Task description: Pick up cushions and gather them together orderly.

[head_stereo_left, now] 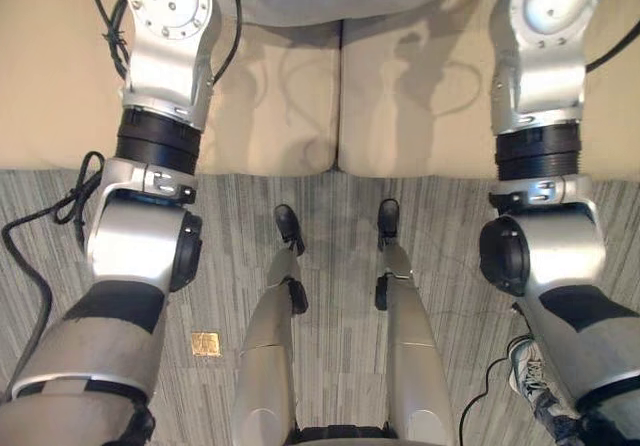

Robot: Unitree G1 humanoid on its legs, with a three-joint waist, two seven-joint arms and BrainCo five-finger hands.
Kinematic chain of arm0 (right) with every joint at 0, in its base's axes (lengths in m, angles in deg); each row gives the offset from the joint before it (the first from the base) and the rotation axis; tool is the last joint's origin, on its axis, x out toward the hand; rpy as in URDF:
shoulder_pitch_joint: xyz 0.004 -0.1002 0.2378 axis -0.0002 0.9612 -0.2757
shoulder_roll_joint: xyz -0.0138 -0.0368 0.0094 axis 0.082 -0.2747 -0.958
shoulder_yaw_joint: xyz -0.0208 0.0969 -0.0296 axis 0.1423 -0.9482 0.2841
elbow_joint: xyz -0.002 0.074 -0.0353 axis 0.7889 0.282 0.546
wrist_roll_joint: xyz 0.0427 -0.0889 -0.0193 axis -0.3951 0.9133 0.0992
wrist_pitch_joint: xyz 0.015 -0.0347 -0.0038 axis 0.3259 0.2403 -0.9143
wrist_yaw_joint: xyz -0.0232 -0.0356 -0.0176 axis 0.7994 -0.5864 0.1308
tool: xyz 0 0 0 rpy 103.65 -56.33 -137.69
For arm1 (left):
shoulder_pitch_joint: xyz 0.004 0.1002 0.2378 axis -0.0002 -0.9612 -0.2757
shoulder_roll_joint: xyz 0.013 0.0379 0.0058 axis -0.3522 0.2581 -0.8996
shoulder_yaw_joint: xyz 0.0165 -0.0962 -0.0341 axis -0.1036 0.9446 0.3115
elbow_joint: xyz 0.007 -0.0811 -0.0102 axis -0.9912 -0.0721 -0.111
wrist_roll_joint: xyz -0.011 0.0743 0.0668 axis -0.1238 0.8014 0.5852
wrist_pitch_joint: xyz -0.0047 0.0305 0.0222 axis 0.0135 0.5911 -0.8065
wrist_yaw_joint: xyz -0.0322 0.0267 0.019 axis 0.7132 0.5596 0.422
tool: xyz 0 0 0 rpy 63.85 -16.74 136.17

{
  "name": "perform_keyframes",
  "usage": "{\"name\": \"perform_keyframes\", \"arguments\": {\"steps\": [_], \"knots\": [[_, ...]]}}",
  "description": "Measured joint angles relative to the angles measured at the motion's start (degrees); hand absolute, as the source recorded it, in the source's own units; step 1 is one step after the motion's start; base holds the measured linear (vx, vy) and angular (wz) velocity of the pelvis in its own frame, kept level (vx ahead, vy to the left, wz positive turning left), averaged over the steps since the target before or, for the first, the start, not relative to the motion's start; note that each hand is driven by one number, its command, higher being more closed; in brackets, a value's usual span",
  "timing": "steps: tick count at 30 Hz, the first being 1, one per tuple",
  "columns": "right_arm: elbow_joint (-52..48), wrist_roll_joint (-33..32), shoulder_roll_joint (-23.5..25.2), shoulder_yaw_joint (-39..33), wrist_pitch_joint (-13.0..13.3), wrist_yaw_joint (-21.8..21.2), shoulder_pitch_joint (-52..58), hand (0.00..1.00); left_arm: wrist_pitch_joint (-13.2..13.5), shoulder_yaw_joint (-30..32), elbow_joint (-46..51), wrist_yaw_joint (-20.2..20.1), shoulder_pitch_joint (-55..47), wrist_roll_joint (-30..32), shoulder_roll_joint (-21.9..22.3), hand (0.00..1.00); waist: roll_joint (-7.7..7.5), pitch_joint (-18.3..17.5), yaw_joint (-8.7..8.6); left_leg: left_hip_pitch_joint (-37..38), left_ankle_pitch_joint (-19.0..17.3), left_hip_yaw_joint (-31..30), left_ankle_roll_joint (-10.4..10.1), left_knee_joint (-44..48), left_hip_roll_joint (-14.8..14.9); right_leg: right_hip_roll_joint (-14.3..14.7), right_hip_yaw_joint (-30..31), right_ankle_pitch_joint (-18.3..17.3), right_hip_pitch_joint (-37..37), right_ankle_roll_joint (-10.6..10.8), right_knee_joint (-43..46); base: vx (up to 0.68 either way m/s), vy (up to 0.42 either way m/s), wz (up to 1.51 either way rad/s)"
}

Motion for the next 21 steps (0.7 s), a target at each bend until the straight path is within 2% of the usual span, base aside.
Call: {"name": "perform_keyframes", "arguments": {"steps": [5,11,15,18,21], "knots": [[0.0,-9.5,-4.4,-1.8,0.0,-3.8,-0.2,0.0,-1.9,2.3,-1.5,-1.9,0.0,-4.4,-0.4,0.0,-0.06,0.0,0.18,3.2,0.0,0.1,0.0,0.0,0.4,0.0,-0.7,0.0,3.6,0.0,-0.1,0.0,-0.003,0.01],[1.0,-18.9,-4.9,-1.4,0.0,-7.7,-0.3,0.0,-2.4,3.0,-2.4,-4.8,0.1,-10.0,-0.4,0.0,-0.06,0.0,0.36,6.2,0.0,0.5,-0.1,-0.2,0.8,0.3,-1.1,0.4,6.9,-0.3,-1.1,-0.02,-0.029,-0.02],[1.1,-22.6,-3.4,-1.7,-0.1,-6.9,-0.2,0.0,-2.5,4.8,-2.3,-4.6,0.4,-12.5,-0.2,0.0,-0.08,-0.1,0.66,8.4,1.3,0.4,-0.6,-3.0,0.8,0.6,-1.4,1.1,8.7,-0.6,-2.7,-0.02,-0.046,0.0],[0.1,-22.5,-3.0,-1.8,-0.5,-6.1,1.2,0.0,-2.3,6.3,1.1,-3.9,-0.6,-13.5,-0.1,0.0,-0.09,-0.1,1.11,9.5,2.1,0.2,-1.0,-4.0,0.9,0.8,-1.5,1.2,9.5,-0.6,-3.0,0.0,-0.052,0.0],[-5.7,-22.1,-2.6,-1.7,-0.6,-6.6,10.5,0.0,-1.0,6.8,6.4,-3.3,-8.0,-13.2,1.0,0.0,-0.16,-0.8,1.26,12.9,2.5,0.2,-1.3,-6.2,0.7,1.0,-1.6,0.0,11.9,-0.4,-2.9,0.02,-0.064,0.01]]}}
